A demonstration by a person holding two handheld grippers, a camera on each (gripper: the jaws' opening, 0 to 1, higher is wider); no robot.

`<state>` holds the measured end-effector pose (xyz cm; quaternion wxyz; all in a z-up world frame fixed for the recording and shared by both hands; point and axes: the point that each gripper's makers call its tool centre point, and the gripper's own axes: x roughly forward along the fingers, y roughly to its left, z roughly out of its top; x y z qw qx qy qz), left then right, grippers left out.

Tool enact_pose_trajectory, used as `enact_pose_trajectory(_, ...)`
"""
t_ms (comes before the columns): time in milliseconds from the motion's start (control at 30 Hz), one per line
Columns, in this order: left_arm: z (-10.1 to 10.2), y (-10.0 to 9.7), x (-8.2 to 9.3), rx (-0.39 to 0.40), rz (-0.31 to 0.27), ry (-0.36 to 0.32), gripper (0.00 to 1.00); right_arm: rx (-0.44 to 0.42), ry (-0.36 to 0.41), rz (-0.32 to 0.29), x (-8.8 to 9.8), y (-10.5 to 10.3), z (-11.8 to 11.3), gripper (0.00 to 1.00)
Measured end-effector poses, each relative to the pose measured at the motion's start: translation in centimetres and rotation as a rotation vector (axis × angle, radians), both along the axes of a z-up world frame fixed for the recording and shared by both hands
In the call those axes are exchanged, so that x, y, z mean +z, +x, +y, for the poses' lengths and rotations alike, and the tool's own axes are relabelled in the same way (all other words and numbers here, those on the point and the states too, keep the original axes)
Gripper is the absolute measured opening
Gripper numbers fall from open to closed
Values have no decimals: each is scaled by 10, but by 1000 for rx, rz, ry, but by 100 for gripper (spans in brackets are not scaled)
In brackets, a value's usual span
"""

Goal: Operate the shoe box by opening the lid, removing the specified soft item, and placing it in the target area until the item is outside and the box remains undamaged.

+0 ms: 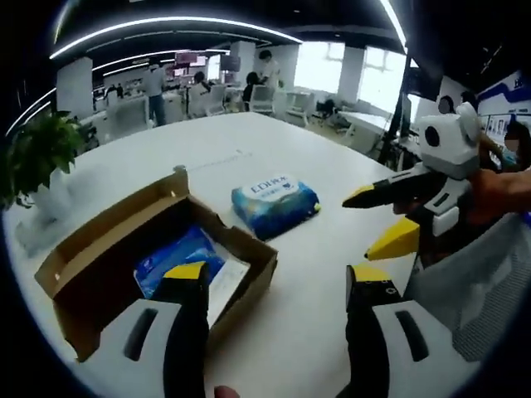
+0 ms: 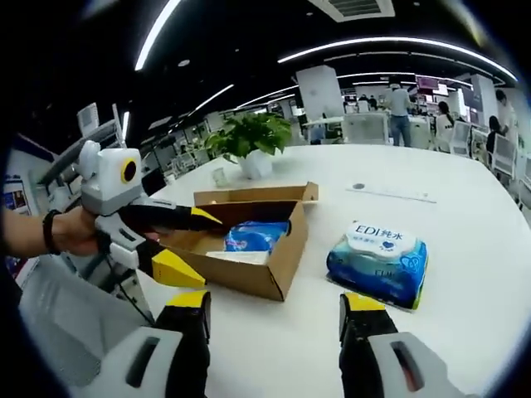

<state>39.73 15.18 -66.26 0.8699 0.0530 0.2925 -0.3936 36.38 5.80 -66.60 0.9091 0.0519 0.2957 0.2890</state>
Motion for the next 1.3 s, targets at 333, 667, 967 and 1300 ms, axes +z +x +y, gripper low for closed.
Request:
enact_pose_trajectory(333,38,2,9,114,-9,-38,67,-29,-11,-19,7,3,5,62)
enact_pose_trajectory(667,67,11,21,196,-45,-37,67,-79,0,-48,18,9,0,64)
enact_pose_trajectory(967,75,8,38,292,-70,-88,68,-96,-6,-56,22,-2,-8,65)
enact_pose_trajectory(1300,88,-1,33,331,-83,-30,67,-115,-4,-65,25,-12,-22,66)
